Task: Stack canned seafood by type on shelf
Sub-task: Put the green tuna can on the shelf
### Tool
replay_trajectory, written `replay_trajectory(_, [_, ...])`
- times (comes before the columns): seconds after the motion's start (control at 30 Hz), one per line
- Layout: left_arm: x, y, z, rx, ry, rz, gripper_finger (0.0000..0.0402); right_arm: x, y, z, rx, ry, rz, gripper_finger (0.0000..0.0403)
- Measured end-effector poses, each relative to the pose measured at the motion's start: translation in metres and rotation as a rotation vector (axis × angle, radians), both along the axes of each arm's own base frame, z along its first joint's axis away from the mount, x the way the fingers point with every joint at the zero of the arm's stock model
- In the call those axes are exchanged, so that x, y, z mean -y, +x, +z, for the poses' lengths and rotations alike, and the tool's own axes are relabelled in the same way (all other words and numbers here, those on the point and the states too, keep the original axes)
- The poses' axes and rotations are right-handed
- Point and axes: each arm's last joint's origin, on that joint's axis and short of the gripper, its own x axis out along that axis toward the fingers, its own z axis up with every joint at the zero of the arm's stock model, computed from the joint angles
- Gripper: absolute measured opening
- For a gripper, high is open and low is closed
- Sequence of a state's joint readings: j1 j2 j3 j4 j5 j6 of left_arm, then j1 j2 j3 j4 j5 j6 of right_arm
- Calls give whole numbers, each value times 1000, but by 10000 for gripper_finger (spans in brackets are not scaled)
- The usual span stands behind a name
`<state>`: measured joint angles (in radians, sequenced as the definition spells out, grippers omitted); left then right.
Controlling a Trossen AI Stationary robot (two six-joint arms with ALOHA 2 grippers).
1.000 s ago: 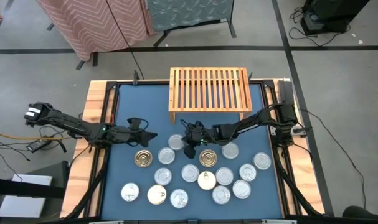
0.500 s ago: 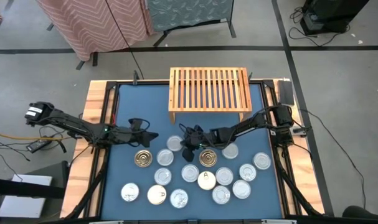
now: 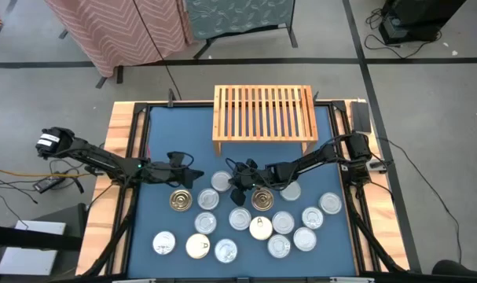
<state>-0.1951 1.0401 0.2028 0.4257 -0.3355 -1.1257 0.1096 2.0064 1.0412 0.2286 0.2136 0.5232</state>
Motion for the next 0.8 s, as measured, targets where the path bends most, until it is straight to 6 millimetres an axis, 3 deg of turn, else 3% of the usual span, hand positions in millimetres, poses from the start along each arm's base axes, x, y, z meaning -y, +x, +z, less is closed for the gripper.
replay_trajectory(0.13, [3,7,-1,32,6,-61,75,0,0,0,-1,0,1,0])
replay_trajectory(0.5, [4,12,-3,57,1,-91,223,0,0,-1,-4,-7,3,0])
replay_trajectory(0.8, [-7,9,-12,-33,-67,-5,250,0,-1,-1,-10,-26,5,0])
